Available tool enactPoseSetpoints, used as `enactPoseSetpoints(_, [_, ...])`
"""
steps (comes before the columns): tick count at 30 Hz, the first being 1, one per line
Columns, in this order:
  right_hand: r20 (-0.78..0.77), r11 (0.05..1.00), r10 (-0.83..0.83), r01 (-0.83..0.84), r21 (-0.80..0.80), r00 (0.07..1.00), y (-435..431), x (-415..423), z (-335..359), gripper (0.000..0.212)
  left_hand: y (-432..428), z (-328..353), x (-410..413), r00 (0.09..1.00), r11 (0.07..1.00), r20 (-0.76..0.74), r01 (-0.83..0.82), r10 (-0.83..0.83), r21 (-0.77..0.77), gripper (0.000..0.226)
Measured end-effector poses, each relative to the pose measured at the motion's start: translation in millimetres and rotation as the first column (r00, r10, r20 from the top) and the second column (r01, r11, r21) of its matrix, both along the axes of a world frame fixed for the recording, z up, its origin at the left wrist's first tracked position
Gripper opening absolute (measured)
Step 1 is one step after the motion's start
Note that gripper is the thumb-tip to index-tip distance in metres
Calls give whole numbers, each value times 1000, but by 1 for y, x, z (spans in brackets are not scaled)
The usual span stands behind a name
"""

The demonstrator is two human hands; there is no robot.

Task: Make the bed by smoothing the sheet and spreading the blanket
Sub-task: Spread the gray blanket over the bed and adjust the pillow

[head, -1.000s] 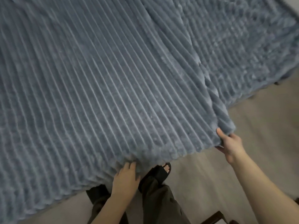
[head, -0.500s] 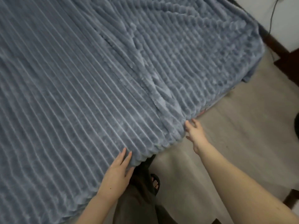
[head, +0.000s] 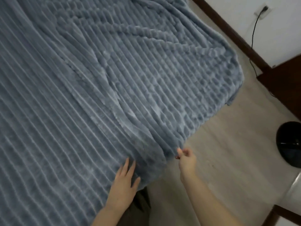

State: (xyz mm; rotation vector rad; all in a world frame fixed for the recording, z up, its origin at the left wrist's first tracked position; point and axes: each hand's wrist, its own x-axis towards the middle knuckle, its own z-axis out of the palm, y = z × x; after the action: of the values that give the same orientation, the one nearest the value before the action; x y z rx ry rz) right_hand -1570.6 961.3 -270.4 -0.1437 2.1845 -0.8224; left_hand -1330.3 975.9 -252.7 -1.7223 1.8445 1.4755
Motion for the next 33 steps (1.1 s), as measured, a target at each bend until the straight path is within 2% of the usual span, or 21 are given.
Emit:
enactPoseSetpoints(2, [-208, 996, -82, 89, 24, 975, 8, -27, -1, 23, 3, -2, -8, 988, 991, 97, 110, -117, 75, 61])
enactPoseSetpoints(4, [-285, 984, -140, 166, 71, 948, 9, -54, -3, 20, 10, -4, -13, 969, 984, 180, 154, -167, 84, 64])
enactPoseSetpoints(5, [-255, 982, -104, 140, 126, 961, 7, -65, -5, 18, 13, -5, -15, 962, 984, 208, 162, -174, 74, 66])
enactPoseSetpoints(7, [-85, 972, 3, 17, 234, 996, -5, -82, -8, 16, 14, -4, -17, 959, 986, 231, 156, -166, 64, 67])
enactPoseSetpoints(10, [121, 973, -40, 11, 229, 992, -40, -108, -3, 19, 4, 1, -24, 966, 998, 248, 58, -66, 37, 57])
enactPoseSetpoints(13, [203, 998, -57, 57, 3, 978, -87, -139, 12, 28, -12, 10, -48, 963, 994, 264, -30, 56, -102, 44])
enactPoseSetpoints(16, [146, 997, 1, 10, -72, 989, -129, -166, 18, 27, -32, 9, -83, 972, 975, 155, -153, 178, -160, 48])
enactPoseSetpoints(17, [125, 999, 9, -4, -37, 992, -139, -174, 18, 20, -40, 8, -96, 965, 967, 115, -222, 236, -128, 51])
enactPoseSetpoints(19, [76, 994, 67, -73, 80, 995, -151, -193, 17, 25, -57, 7, -125, 927, 929, 76, -365, 369, -60, 56])
enactPoseSetpoints(21, [35, 966, 220, -223, 134, 975, -158, -212, 19, 27, -69, 9, -153, 881, 886, 98, -458, 463, -63, 60])
enactPoseSetpoints(23, [-72, 952, 292, -283, 113, 954, -163, -238, 26, 25, -76, 12, -178, 827, 838, 144, -543, 544, -49, 64])
enactPoseSetpoints(25, [-259, 973, 231, -215, 87, 938, -171, -272, 34, 27, -80, 14, -196, 751, 768, 196, -639, 631, -24, 69])
enactPoseSetpoints(27, [-366, 985, 169, -145, 92, 915, -180, -312, 38, 30, -81, 15, -211, 699, 730, 255, -682, 668, -45, 70])
enactPoseSetpoints(28, [-360, 978, 206, -179, 108, 910, -186, -330, 37, 29, -82, 16, -219, 692, 736, 295, -674, 660, -66, 70])
enactPoseSetpoints(30, [-240, 925, 380, -364, 111, 893, -198, -355, 29, 26, -83, 17, -231, 691, 757, 351, -648, 632, -87, 69])
enactPoseSetpoints(32, [-146, 867, 497, -495, 48, 856, -213, -378, 27, 20, -85, 17, -253, 692, 756, 356, -650, 629, -73, 72])
enactPoseSetpoints(33, [-154, 849, 526, -528, 37, 836, -220, -386, 27, 19, -86, 17, -263, 694, 756, 352, -652, 628, -62, 74])
